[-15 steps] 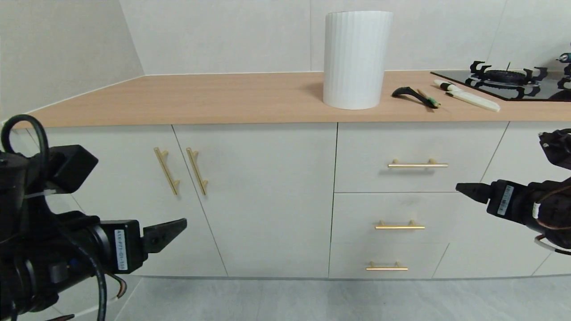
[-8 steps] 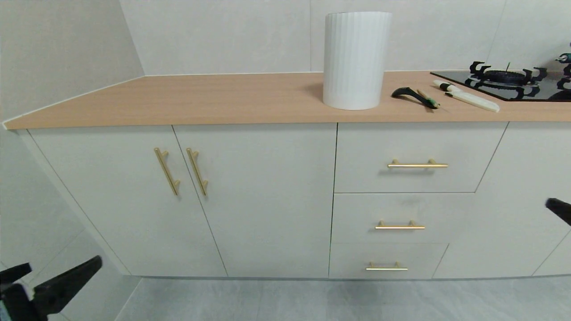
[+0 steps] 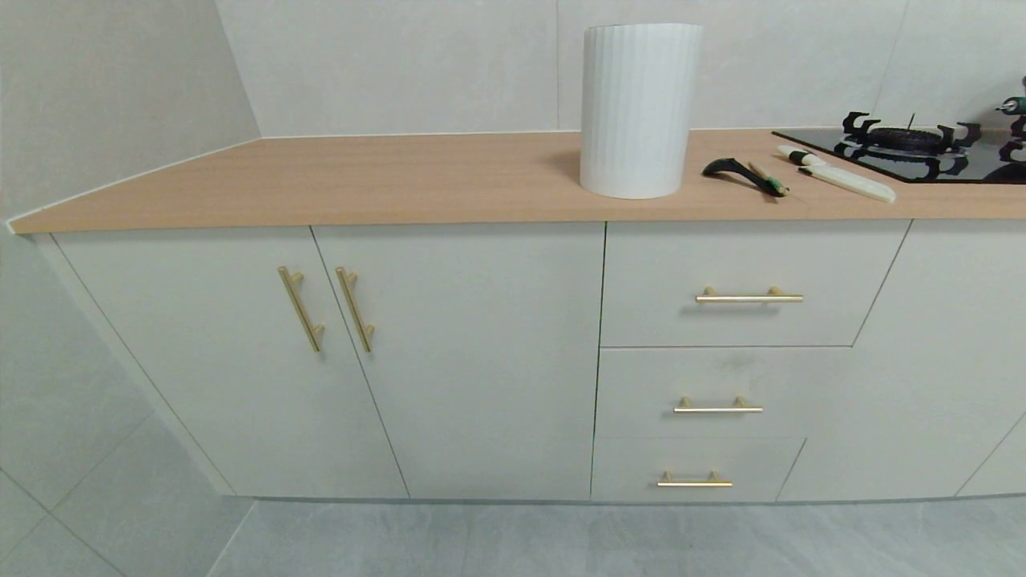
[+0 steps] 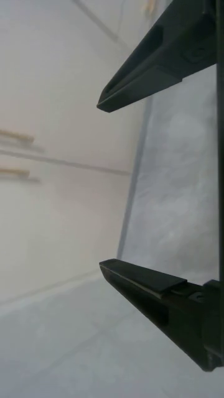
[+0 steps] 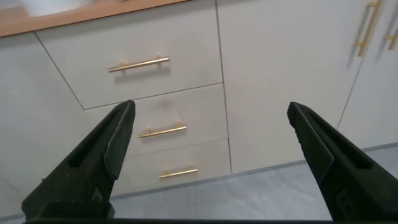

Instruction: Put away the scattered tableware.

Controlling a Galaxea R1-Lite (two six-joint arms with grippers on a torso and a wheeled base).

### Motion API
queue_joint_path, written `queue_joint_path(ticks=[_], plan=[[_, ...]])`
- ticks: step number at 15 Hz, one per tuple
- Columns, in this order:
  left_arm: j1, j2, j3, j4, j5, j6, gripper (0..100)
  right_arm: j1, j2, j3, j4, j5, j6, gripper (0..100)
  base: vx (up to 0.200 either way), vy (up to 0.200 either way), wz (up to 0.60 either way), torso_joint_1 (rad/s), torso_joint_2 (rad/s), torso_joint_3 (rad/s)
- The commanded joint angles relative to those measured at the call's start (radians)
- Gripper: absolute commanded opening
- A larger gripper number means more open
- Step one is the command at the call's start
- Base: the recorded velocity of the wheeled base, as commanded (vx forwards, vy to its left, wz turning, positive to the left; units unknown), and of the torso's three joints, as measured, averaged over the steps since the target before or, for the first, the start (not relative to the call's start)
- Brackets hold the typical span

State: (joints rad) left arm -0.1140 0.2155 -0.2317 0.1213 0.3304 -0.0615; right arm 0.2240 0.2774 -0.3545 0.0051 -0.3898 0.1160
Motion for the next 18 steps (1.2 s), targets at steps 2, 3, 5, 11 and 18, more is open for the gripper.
queue_joint_path(ticks=[2, 3, 5, 11, 18], plan=[[0.116, -0.216, 0.16, -0.017, -0.008, 0.089, 100, -0.149, -0.185, 0.115, 0.01, 0.077, -0.001, 100, 0.0, 0.0, 0.0, 0.0, 0.0, 0.0], [0.114, -0.216, 0.178, -0.04, 0.004, 0.089, 100, -0.181, -0.207, 0.143, 0.01, 0.112, -0.002, 100, 0.0, 0.0, 0.0, 0.0, 0.0, 0.0], [0.114, -0.216, 0.224, -0.152, -0.016, 0.083, 100, -0.227, -0.274, 0.253, 0.007, 0.183, -0.036, 100, 0.0, 0.0, 0.0, 0.0, 0.0, 0.0], [0.114, -0.216, 0.23, -0.123, -0.277, 0.095, 100, -0.223, -0.274, 0.351, 0.007, 0.356, -0.15, 100, 0.0, 0.0, 0.0, 0.0, 0.0, 0.0], [0.114, -0.216, 0.23, -0.123, -0.277, 0.072, 100, -0.219, -0.276, 0.353, -0.007, 0.355, -0.153, 100, 0.0, 0.0, 0.0, 0.0, 0.0, 0.0]])
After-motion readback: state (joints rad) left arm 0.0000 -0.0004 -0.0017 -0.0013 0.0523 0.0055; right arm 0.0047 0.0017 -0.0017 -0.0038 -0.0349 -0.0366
